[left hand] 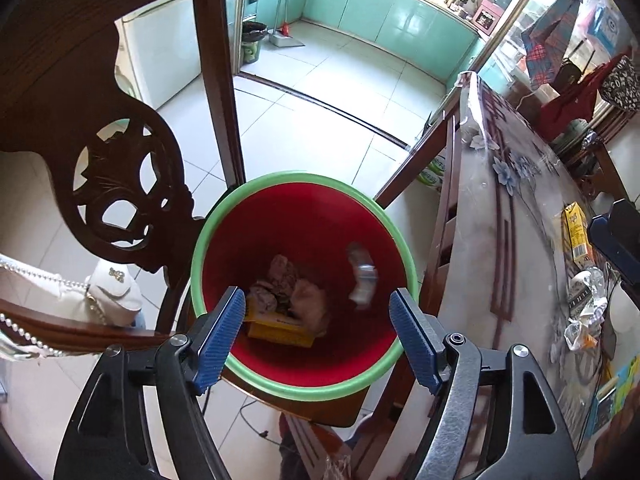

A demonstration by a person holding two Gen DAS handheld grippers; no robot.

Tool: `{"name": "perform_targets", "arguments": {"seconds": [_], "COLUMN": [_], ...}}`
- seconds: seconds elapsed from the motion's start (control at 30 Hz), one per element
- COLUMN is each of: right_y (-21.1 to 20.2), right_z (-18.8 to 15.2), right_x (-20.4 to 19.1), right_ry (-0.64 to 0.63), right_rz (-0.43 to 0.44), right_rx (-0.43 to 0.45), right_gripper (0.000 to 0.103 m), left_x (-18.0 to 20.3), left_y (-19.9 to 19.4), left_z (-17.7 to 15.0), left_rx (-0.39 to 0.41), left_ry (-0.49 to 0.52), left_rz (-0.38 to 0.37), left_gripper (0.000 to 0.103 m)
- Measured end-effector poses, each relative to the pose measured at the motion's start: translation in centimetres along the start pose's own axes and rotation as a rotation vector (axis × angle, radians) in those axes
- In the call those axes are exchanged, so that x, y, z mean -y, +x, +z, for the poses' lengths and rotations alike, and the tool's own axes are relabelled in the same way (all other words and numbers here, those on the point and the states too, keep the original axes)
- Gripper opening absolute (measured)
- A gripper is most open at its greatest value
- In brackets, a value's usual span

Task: Collect trash
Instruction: 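Carry pink paper and blue packet over the red bucket and open both tools, then grasp the white paper cup with the left tool while the right tool grasps an orange snack bag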

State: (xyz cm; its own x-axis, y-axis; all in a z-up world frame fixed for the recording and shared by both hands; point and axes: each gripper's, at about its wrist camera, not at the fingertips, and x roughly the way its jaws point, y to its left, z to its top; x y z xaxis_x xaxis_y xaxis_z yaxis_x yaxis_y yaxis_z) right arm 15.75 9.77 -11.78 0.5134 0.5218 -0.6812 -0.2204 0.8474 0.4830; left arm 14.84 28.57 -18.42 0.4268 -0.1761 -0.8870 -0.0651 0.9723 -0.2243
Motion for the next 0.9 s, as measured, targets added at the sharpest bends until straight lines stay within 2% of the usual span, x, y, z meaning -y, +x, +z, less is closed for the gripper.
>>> {"name": "perform_targets", "arguments": {"seconds": [0.27,0.57,0.67,0.73,0.9], "right_y": [-5.8,-14.2,-15.3,-15.2,-13.4], "right_z": [-3.6,-7.7,-8.0,-8.0,-7.9], "right_x": [3.8,12.8,15.9,17.7,21.1], "right_ry": [-0.027,0.043,-0.02,-0.112,-0.289], "right_rz": [-0.132,-0.385,-0.429,-0.454,-0.429], "right_rx": [-0.004,0.029,-0.039,-0.1,-0.281], "right_gripper": [0.032,0.032,0.037,0.045,0.049], "left_x": [4.1,10.3,12.9,14.7,18.1], "left_y": [-0.9,-0.4,-0.5,-0.6,-1.2], "left_z": [-1.1,-3.2,-4.0,-4.4,-5.3], "left_rx": [0.016,-0.028,-0.04,-0.047,-0.049], "left_ry": [0.133,0.223,0.269,0.297,0.325], "left_rz": [-0.019,-0.087,-0.112,-0.135,-0.168], "left_gripper": [0.08,0.081,0.081,0.081,0.081]}}
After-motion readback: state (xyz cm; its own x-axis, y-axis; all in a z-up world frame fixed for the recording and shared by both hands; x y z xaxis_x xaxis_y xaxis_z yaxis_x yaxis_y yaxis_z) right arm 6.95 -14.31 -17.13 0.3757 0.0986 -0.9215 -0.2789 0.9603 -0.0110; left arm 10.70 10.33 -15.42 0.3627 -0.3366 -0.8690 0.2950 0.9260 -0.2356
